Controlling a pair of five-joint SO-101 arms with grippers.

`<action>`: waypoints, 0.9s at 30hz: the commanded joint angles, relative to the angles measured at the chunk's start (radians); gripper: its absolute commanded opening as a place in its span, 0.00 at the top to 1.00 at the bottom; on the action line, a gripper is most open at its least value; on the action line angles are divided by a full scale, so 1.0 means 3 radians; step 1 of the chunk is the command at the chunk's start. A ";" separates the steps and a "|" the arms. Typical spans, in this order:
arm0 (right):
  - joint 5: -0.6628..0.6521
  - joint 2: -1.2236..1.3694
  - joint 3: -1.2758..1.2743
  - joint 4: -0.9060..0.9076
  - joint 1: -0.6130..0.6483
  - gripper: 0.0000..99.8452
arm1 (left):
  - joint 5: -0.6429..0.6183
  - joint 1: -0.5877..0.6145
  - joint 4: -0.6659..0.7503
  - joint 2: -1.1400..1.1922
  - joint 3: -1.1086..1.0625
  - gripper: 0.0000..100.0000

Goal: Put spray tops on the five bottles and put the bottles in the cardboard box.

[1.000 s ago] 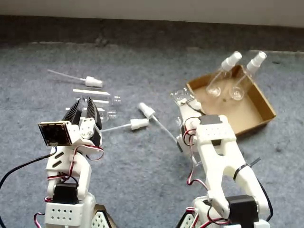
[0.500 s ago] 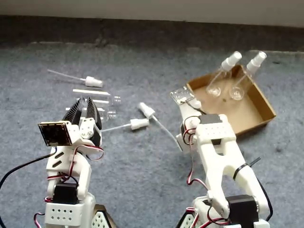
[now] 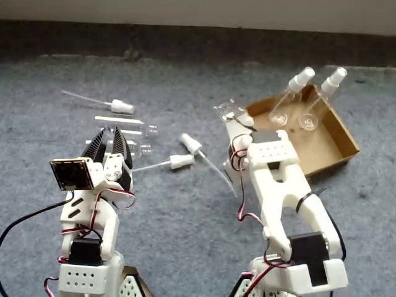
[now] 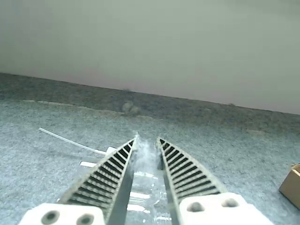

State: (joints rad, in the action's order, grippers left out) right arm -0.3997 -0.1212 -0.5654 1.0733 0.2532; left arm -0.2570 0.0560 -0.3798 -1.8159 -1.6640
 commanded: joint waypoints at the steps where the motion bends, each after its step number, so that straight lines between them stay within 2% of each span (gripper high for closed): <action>1: -0.0026 0.0146 0.0217 0.0049 0.0023 0.74 | 0.0026 -0.0059 0.0082 -0.0043 0.0125 0.97; 5: -0.0036 0.0284 0.0222 0.0049 0.0023 0.74 | 0.0026 -0.0059 0.0082 -0.0043 0.0125 0.97; 9: -0.0322 0.0299 0.0217 0.0049 0.0023 0.74 | 0.0026 -0.0059 0.0082 -0.0043 0.0125 0.97; 19: -0.0378 0.0284 0.0233 0.0054 0.0023 0.74 | 0.0026 -0.0059 0.0082 -0.0043 0.0125 0.97; 27: -0.0818 0.0289 0.0212 0.0054 0.0018 0.74 | 0.0026 -0.0059 0.0082 -0.0043 0.0125 0.97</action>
State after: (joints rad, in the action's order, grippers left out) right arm -0.6022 -0.0199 -0.5501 1.0810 0.2532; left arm -0.2570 0.0545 -0.3798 -1.8159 -1.6640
